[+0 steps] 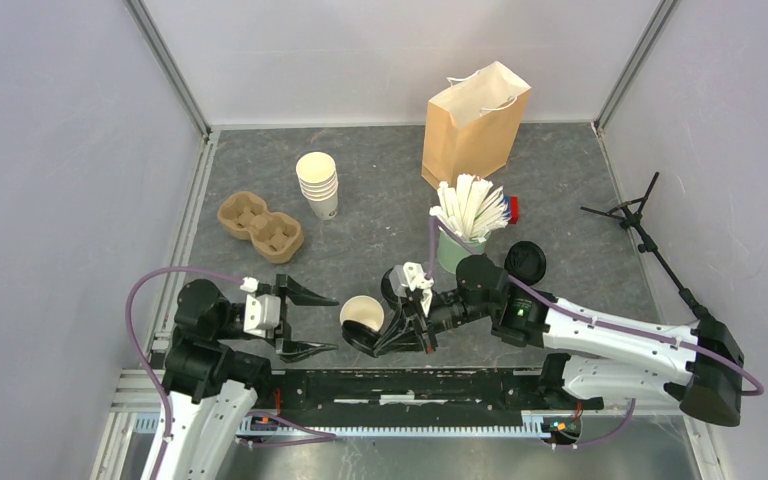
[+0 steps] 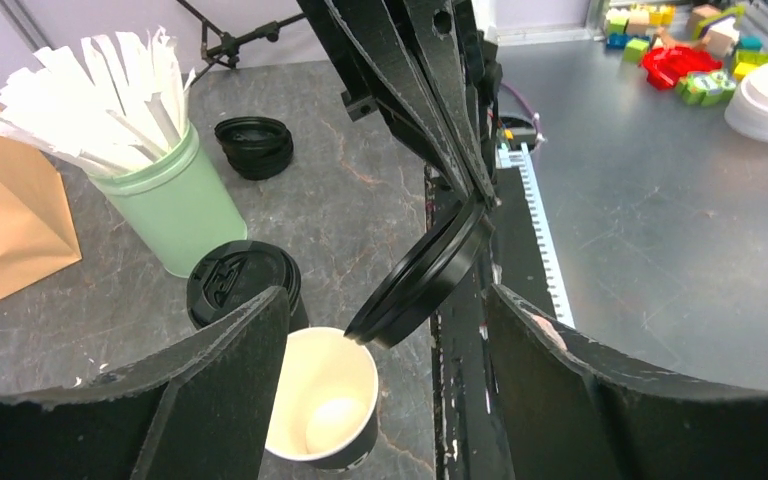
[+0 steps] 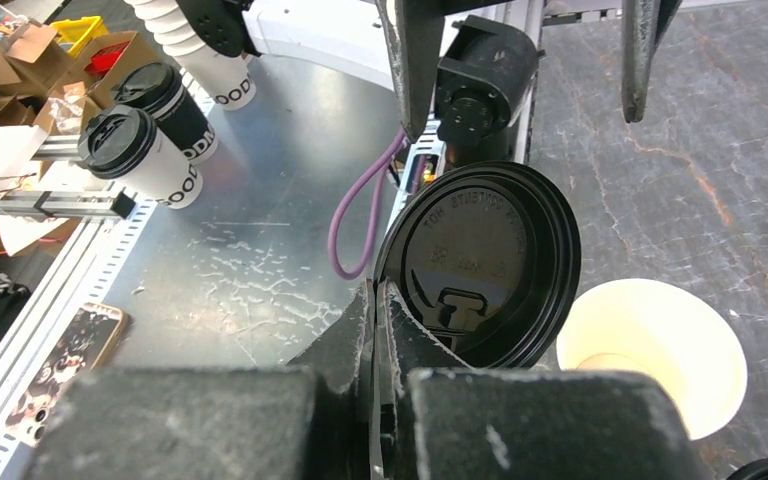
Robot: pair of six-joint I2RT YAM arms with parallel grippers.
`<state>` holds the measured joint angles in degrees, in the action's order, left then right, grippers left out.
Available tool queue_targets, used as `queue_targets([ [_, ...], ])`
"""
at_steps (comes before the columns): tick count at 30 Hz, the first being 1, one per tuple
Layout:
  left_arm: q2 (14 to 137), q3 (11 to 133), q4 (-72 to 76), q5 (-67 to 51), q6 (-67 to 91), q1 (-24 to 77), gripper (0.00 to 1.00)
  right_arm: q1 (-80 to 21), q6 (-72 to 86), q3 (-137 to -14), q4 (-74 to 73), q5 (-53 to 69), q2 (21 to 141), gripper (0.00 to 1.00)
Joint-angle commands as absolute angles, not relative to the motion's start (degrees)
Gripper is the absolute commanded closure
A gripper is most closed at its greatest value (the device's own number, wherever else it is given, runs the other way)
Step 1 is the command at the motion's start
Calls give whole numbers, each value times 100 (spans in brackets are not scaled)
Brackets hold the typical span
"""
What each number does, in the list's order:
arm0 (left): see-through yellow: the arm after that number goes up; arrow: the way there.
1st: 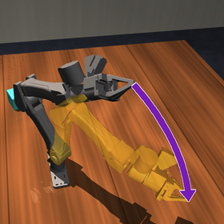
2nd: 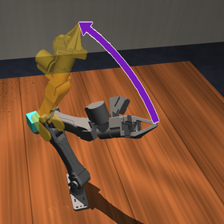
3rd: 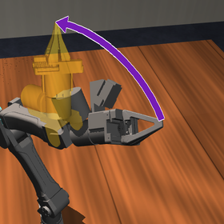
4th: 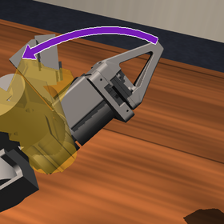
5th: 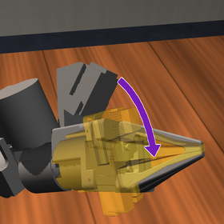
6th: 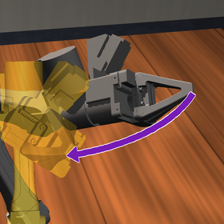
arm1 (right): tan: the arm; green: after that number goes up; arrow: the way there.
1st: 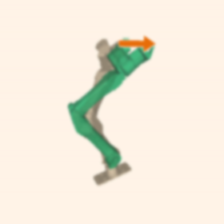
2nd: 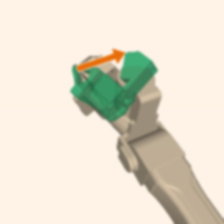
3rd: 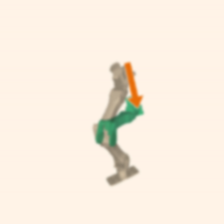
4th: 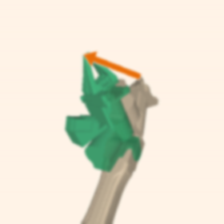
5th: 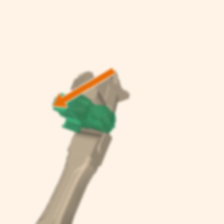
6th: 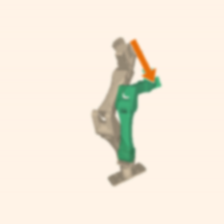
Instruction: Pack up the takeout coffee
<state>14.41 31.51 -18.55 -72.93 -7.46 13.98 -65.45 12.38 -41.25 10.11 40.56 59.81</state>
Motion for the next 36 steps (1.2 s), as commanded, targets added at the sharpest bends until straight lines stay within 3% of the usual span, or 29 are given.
queue_targets([
  [1,1564,3310,-2087,-7787,-1692,1397,21,-6516,1329,-4459,968,4323,6052,100],
  [8,1726,3233,-2092,-7787,-1958,1422,11,-6514,1330,-4604,926,4364,6219,100],
  [23,2024,3006,-2083,-7154,-2422,2042,24,-6410,1513,-4861,1160,4386,6584,100],
  [36,2367,3133,-1877,-6610,-1675,2233,67,-6076,1693,-4760,1349,4456,6672,99],
])
